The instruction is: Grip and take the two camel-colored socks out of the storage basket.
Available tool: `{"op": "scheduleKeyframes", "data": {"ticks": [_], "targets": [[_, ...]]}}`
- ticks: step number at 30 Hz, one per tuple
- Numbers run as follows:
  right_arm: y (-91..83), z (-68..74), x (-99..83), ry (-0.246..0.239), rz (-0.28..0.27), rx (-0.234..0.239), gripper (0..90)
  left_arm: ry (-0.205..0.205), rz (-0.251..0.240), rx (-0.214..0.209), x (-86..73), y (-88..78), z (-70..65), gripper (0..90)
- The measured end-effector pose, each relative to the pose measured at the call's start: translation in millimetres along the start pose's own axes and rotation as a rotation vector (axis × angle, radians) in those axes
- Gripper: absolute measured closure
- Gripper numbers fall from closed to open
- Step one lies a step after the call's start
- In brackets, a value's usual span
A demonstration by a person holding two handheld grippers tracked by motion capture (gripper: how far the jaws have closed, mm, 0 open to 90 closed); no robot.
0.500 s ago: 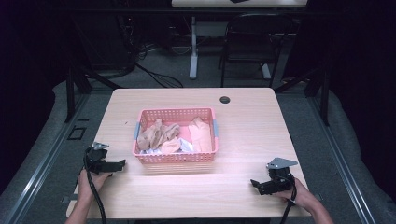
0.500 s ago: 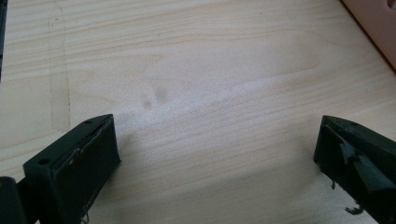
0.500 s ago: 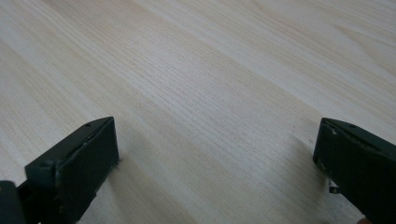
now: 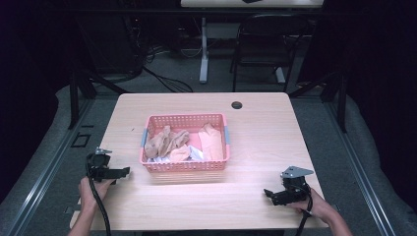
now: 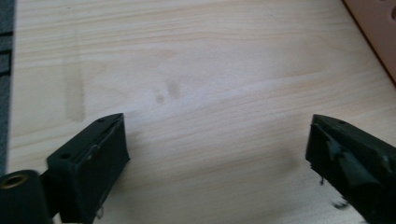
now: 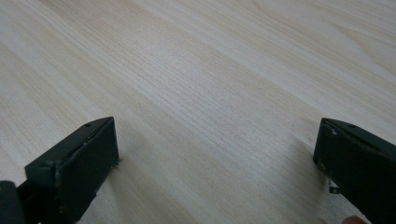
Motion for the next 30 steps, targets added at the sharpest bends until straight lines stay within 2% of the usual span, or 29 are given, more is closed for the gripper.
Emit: {"op": "scheduleKeyframes", "data": {"ticks": [1,4,7,9,13,16,19,25,30], "targets": [[0.0,0.3,0.0,0.005,0.0,-0.001,0.0,-0.012,0.002,-0.012,0.9,-2.7,0.7,5.9],[0.0,0.4,0.0,0.005,0.0,0.0,0.0,-0.013,-0.009,-0.031,7.8,-17.1,-0.5,3.2],[0.0,0.3,0.0,0.005,-0.001,-0.001,0.0,0.01,-0.051,-0.051,18.9,-34.7,-7.8,0.4],[0.0,0.0,0.0,0.0,0.0,0.0,0.0,0.043,-0.081,-0.055,26.9,-46.9,-16.1,0.3],[0.0,0.1,0.0,0.001,0.0,0.0,0.0,0.099,-0.106,-0.089,40.6,-65.4,-35.3,0.3],[0.0,0.1,0.0,0.001,0.0,0.0,0.0,0.131,-0.099,-0.113,45.4,-73.4,-47.7,0.3],[0.0,0.3,0.0,0.005,-0.001,-0.001,0.0,0.179,-0.105,-0.109,50.4,-80.6,-60.4,0.4],[0.1,0.4,0.0,0.005,-0.001,0.0,0.0,0.216,-0.099,-0.148,60.5,-86.8,-78.4,1.3],[0.0,0.4,0.0,0.005,-0.001,0.0,0.0,0.251,-0.077,-0.169,70.5,-84.1,-91.9,2.3]]}}
Point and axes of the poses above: each handheld gripper's, and its own axes: y roughly forward along the jaws, x roughly out of its top, z roughly to its left, the point moved 4 cm from there along y, roughly forward along the jaws, and after that the axes turned 12 degrees about -y, right-handed, at the moved point
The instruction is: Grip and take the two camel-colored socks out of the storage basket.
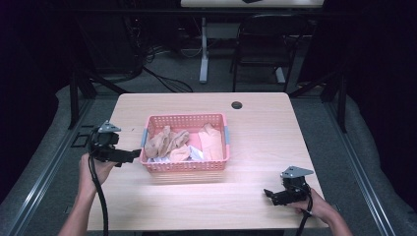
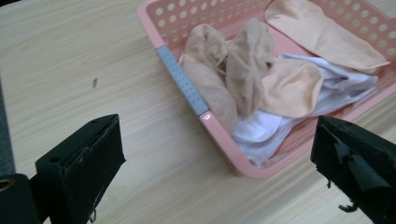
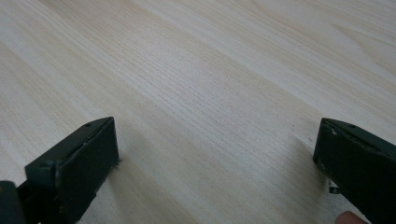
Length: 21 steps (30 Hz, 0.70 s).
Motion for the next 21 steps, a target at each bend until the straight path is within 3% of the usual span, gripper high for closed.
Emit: {"op": "scheduleKeyframes", "data": {"ticks": [3,11,21], "targets": [[0.0,0.0,0.0,0.0,0.0,0.0,0.0,0.019,0.008,-0.008,10.8,4.8,-6.2,2.4],[0.0,0.0,0.0,0.0,0.0,0.0,0.0,0.069,0.085,-0.035,34.1,28.9,-24.0,2.3],[0.0,-0.1,0.0,-0.001,0.0,0.0,0.0,0.1,0.194,-0.059,45.0,63.6,-39.7,0.2]]}}
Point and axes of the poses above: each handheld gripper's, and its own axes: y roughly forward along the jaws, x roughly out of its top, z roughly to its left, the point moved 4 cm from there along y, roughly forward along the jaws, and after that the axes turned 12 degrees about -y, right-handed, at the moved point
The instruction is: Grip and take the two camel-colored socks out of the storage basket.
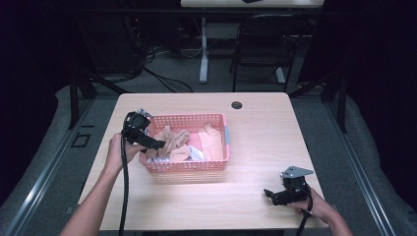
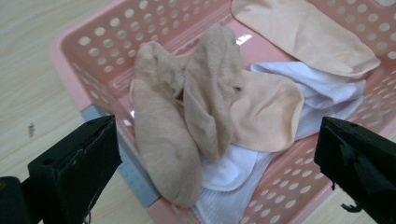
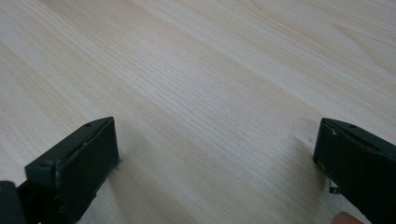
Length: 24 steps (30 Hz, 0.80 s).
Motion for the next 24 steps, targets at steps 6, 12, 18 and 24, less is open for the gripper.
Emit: {"op": "scheduleKeyframes", "data": {"ticks": [6,12,18,24], "targets": [[0.0,0.1,0.0,0.001,0.0,0.0,0.0,0.001,0.062,0.001,1.9,18.8,-0.1,6.8],[0.0,0.1,0.0,0.001,0.0,0.0,0.0,0.004,0.105,-0.001,2.3,30.6,-0.1,14.5],[0.0,-0.3,0.0,-0.004,0.001,0.001,0.0,0.007,0.141,0.013,2.6,42.6,0.1,25.7],[0.0,0.1,0.0,0.001,0.0,0.0,0.0,0.004,0.165,0.024,2.0,51.1,1.2,37.3]]}}
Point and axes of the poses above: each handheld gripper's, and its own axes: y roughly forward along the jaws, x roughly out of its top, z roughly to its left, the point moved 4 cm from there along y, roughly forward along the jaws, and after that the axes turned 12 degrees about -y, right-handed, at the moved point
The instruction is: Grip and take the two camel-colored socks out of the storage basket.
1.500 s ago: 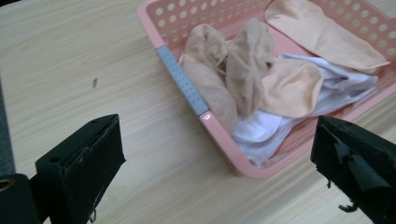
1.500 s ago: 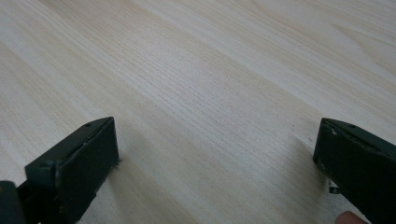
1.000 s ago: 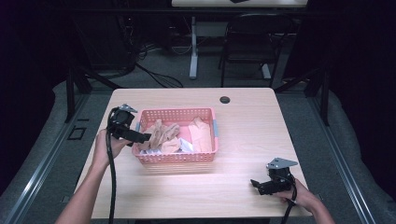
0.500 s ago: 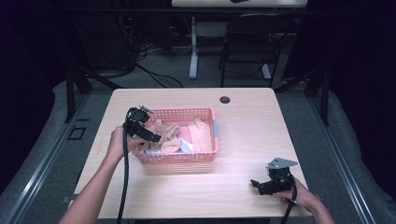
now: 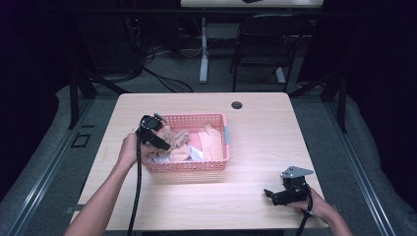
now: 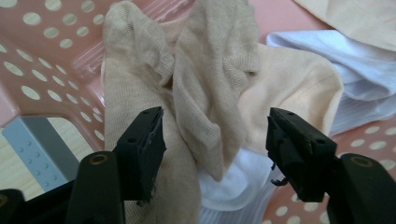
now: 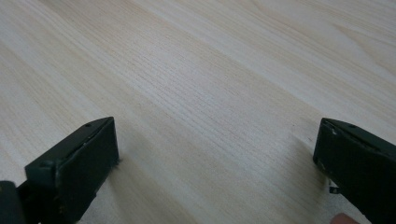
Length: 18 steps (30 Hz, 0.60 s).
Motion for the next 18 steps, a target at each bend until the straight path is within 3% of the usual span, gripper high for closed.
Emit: {"op": "scheduleKeyframes", "data": {"ticks": [5,9,18], "targets": [[0.0,0.0,0.0,0.0,0.0,0.0,0.0,0.001,0.013,0.013,-1.2,6.3,0.4,49.6],[0.0,0.0,0.0,0.0,0.0,0.0,0.0,0.0,0.011,0.007,-3.2,9.2,0.6,69.1],[-0.1,-0.4,0.0,-0.005,0.003,-0.003,0.0,0.006,0.005,0.01,-6.1,11.6,0.0,83.8]]}}
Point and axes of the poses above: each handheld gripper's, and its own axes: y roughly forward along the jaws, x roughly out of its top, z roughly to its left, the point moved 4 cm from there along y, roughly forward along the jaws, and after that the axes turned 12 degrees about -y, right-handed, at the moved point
